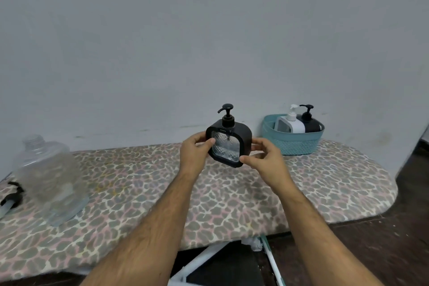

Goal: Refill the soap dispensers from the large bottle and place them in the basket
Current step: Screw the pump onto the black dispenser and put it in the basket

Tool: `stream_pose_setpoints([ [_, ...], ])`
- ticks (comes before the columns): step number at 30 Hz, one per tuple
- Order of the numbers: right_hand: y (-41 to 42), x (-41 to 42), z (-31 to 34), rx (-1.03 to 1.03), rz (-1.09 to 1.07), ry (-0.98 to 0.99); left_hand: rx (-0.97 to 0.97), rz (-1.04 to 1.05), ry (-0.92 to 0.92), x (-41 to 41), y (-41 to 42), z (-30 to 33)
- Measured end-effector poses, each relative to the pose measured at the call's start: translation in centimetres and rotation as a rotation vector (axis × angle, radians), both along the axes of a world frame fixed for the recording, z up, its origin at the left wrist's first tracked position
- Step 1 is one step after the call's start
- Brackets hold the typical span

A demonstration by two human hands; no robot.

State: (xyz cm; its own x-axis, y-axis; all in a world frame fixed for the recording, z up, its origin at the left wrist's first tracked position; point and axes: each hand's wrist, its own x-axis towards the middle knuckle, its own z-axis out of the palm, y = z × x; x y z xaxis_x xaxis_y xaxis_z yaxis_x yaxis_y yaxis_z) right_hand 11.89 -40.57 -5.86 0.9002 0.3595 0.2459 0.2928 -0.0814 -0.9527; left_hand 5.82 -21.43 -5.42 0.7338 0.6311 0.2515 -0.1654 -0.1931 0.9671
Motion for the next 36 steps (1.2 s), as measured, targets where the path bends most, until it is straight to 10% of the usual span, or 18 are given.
stream_pose_setpoints([
  [36, -3.5, 16.2, 0.2, -0.300, -0.503, -0.285, 0.133, -0.469, 0.062, 24.0, -7.4, 2.9],
])
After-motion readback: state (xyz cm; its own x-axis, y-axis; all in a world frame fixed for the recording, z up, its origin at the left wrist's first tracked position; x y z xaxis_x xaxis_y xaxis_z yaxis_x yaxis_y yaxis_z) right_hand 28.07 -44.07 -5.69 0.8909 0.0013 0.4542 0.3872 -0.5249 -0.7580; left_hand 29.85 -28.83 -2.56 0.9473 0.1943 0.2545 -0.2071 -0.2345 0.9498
